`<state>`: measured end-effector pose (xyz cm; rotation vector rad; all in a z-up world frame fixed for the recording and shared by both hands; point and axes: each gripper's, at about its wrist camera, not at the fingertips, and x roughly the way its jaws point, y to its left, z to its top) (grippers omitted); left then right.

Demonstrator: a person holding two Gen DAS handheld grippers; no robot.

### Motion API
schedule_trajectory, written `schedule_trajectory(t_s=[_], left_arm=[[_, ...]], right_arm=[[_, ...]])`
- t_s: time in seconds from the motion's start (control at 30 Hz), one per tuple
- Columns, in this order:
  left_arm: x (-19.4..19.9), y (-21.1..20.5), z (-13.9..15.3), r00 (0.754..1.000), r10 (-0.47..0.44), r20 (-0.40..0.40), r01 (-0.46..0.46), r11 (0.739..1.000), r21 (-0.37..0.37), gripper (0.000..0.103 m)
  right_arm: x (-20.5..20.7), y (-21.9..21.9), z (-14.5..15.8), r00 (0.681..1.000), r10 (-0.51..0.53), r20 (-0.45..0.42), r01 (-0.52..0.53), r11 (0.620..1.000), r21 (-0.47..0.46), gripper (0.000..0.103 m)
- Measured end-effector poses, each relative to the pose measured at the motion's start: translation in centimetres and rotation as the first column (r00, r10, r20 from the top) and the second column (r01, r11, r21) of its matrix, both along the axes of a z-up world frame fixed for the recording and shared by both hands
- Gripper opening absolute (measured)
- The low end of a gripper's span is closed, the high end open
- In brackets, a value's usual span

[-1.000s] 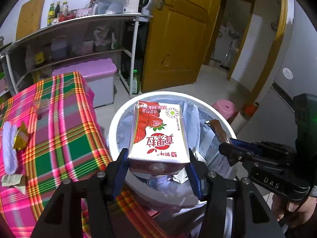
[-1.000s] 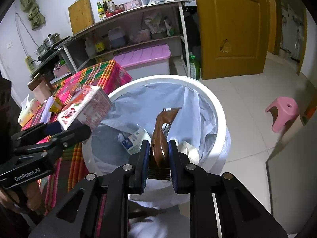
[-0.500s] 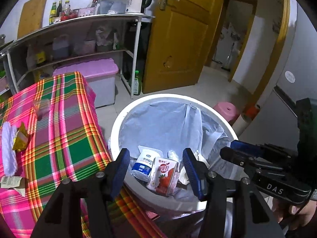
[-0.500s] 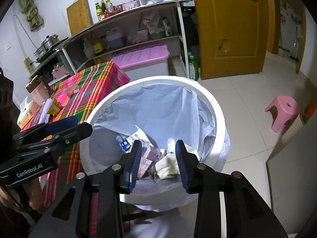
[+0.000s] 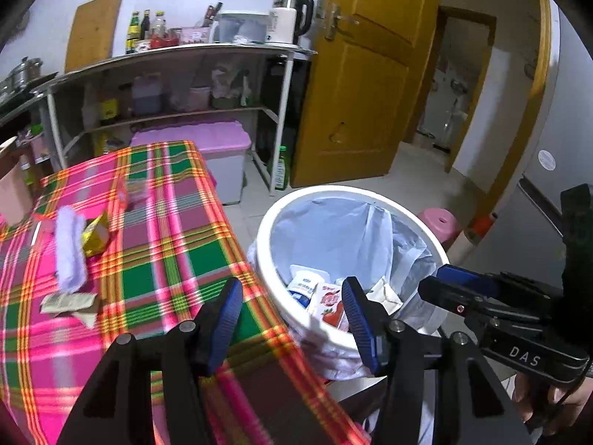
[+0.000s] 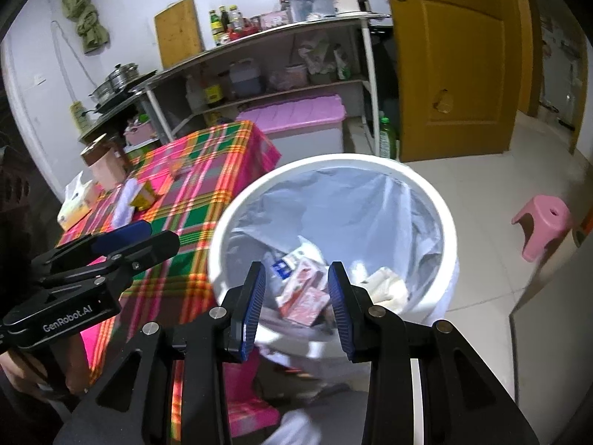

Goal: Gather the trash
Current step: 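Move both open tools back over the table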

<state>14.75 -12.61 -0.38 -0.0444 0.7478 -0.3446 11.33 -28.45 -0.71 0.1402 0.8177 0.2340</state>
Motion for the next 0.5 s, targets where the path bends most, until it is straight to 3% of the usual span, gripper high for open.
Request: schedule_trajectory(t_s=[0.5], left_arm=[[-3.9, 4.9, 0.8, 0.992, 0.12, 0.03, -0.12, 0.993, 0.019, 0.055]], right_arm=[[-1.9, 5.4, 0.6, 0.991, 0.128, 0.028, -0.129, 0.991, 0.036, 0.037]])
